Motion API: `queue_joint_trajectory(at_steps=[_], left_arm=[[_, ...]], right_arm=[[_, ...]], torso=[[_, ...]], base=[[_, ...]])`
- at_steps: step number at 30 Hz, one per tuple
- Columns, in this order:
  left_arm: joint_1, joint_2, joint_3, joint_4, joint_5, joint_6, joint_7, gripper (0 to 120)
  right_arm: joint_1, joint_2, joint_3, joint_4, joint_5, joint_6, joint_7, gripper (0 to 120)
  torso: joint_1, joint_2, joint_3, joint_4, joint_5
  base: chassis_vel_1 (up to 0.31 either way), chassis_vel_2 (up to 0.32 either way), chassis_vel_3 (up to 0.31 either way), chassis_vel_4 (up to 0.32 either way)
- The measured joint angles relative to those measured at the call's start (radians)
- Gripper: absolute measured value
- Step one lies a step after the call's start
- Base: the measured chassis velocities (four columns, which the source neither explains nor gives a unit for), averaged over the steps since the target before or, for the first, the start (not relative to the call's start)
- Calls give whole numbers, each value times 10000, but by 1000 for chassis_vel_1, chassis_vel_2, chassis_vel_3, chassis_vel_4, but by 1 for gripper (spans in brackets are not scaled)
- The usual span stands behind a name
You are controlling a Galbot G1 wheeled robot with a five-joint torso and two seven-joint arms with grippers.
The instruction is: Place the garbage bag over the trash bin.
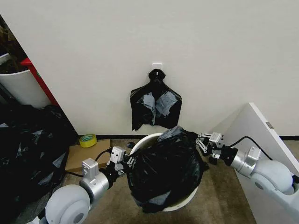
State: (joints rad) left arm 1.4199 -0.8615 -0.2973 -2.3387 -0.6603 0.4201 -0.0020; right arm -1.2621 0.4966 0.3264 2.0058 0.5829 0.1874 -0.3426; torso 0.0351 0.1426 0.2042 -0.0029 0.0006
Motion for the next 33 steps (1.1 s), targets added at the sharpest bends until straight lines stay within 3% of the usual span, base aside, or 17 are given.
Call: queue_joint_trajectory(at_steps=[8,10,18,27,33], left_arm=[[95,-43,86,140,1103,-653,420,1],[153,-31,104,202,1658,-858,584,1],[230,-94,257,333,2161,-981,674,1],[329,-118,300,224,1696,-889,497,1],[237,-323,196,210,1110,-996,175,1]], right_arm=[[56,-24,-149,-407,-1440,107,-176,0],[24,69,-151,-408,-1134,19,-25,0],[390,306,-263,-75,284,-454,662,0],[374,459,-337,-419,243,-1254,1826,0],[-456,88,-19,-691,-1189,-759,412,0]], torso=[[0,0,0,0,2],[0,0,-1,0,1],[0,0,-1,4,0],[0,0,-1,4,2],[0,0,-1,0,-1]], base=[[0,0,0,0],[0,0,0,0],[0,0,0,0],[0,0,0,0],[0,0,0,0]])
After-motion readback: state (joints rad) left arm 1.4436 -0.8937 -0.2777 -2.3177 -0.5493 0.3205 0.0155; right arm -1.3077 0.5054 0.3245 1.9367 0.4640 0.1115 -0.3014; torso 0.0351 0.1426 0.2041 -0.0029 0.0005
